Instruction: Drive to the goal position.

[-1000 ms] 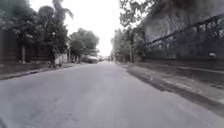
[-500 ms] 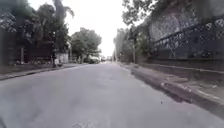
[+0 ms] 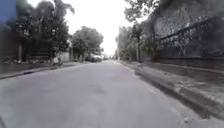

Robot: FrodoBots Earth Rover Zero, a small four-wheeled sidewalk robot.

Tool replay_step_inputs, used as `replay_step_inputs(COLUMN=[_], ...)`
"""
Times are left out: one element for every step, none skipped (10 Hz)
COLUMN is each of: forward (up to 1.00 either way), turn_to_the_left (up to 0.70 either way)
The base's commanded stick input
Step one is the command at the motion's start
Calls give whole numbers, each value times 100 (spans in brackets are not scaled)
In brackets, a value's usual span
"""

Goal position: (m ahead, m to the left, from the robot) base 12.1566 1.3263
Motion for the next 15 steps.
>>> replay_step_inputs(forward=[100,100,100,100,100,100,100,100,100,100,100,100,100,100,100], turn_to_the_left=[4,4,1,-16,-33,-36,4,4,4,4,4,4,4,4,4])
